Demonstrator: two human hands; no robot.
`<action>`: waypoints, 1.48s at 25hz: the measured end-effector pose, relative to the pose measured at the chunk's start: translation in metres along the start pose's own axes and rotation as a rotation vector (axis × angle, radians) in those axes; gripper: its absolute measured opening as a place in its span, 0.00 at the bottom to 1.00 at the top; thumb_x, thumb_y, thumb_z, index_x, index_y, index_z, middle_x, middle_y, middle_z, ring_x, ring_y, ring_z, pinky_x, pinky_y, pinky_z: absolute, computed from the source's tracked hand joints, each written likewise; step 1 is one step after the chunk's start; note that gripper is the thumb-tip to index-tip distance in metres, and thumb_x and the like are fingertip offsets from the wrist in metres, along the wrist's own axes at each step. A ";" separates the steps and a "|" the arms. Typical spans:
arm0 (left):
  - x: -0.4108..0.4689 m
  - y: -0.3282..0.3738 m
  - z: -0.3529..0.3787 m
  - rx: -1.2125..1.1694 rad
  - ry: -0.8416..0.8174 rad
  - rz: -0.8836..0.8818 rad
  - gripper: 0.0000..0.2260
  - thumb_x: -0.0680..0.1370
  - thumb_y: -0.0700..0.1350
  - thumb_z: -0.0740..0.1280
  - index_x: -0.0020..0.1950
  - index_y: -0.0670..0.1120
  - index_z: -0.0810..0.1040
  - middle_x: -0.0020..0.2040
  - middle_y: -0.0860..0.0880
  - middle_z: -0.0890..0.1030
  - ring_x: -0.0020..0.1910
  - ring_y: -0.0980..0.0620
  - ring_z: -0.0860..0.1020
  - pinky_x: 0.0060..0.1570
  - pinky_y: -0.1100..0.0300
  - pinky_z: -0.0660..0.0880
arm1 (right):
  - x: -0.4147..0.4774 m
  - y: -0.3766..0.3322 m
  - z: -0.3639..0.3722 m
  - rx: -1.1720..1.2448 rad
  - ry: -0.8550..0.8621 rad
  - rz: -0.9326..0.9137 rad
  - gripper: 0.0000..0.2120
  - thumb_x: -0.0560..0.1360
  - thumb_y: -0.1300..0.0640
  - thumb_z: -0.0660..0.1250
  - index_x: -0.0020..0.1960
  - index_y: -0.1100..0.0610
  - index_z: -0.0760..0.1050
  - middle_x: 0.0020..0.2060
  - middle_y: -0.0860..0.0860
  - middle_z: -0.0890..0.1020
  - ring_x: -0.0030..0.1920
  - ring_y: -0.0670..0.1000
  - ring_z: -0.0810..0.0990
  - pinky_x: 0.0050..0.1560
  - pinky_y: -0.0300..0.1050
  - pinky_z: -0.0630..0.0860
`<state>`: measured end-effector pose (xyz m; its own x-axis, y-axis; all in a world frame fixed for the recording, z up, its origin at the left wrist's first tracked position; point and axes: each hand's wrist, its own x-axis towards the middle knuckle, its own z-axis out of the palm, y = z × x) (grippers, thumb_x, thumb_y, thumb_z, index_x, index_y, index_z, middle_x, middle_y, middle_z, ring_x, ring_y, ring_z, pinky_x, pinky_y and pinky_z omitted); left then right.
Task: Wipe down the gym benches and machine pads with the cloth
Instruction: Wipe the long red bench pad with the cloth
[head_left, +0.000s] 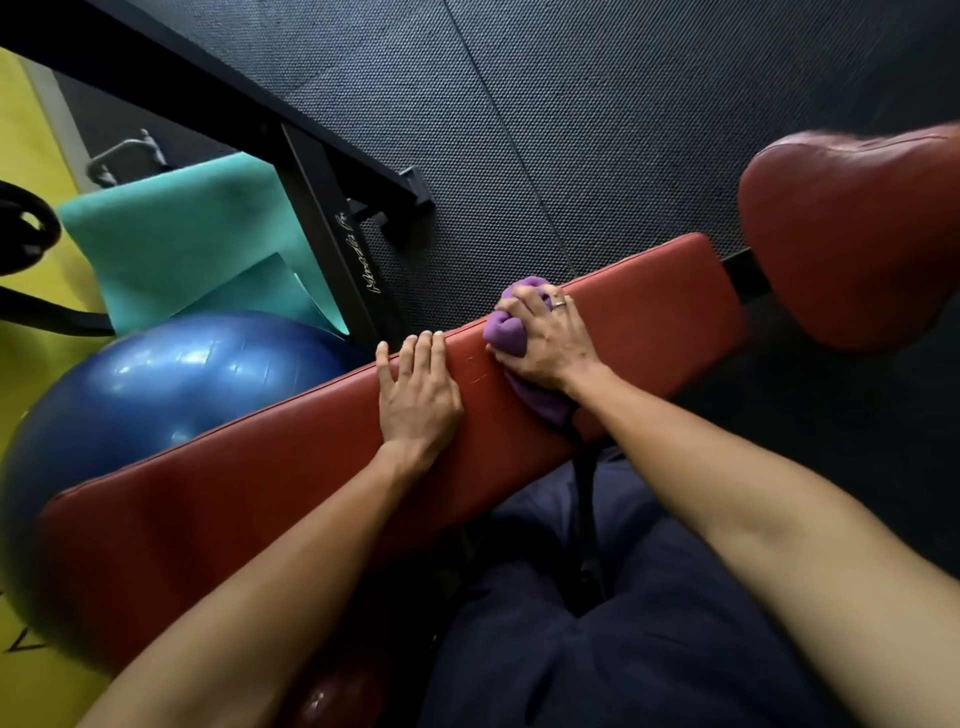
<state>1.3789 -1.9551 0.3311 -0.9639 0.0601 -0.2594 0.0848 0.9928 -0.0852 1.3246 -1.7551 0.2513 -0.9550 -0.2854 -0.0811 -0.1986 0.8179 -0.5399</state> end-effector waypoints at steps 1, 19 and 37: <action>0.005 0.003 0.001 -0.005 0.000 0.029 0.26 0.78 0.49 0.53 0.74 0.42 0.72 0.71 0.44 0.75 0.71 0.43 0.71 0.75 0.38 0.55 | -0.003 0.004 0.001 -0.009 0.066 0.062 0.27 0.69 0.34 0.66 0.61 0.49 0.73 0.62 0.51 0.77 0.60 0.63 0.75 0.60 0.59 0.74; 0.026 0.024 0.013 -0.056 -0.067 0.138 0.24 0.82 0.50 0.54 0.77 0.45 0.68 0.75 0.45 0.72 0.73 0.42 0.70 0.75 0.41 0.60 | -0.047 0.042 0.011 0.106 0.271 0.632 0.31 0.72 0.38 0.65 0.65 0.60 0.77 0.56 0.62 0.80 0.59 0.66 0.79 0.66 0.63 0.72; 0.052 0.063 0.028 0.009 -0.177 0.195 0.29 0.81 0.54 0.55 0.79 0.40 0.61 0.76 0.40 0.67 0.72 0.36 0.67 0.74 0.38 0.59 | -0.111 -0.019 0.030 0.088 0.310 0.684 0.32 0.73 0.42 0.67 0.73 0.54 0.69 0.66 0.60 0.74 0.66 0.65 0.72 0.69 0.59 0.69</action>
<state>1.3415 -1.8923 0.2858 -0.8702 0.2301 -0.4358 0.2674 0.9632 -0.0255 1.4406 -1.7542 0.2456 -0.8800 0.4356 -0.1893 0.4661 0.7156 -0.5202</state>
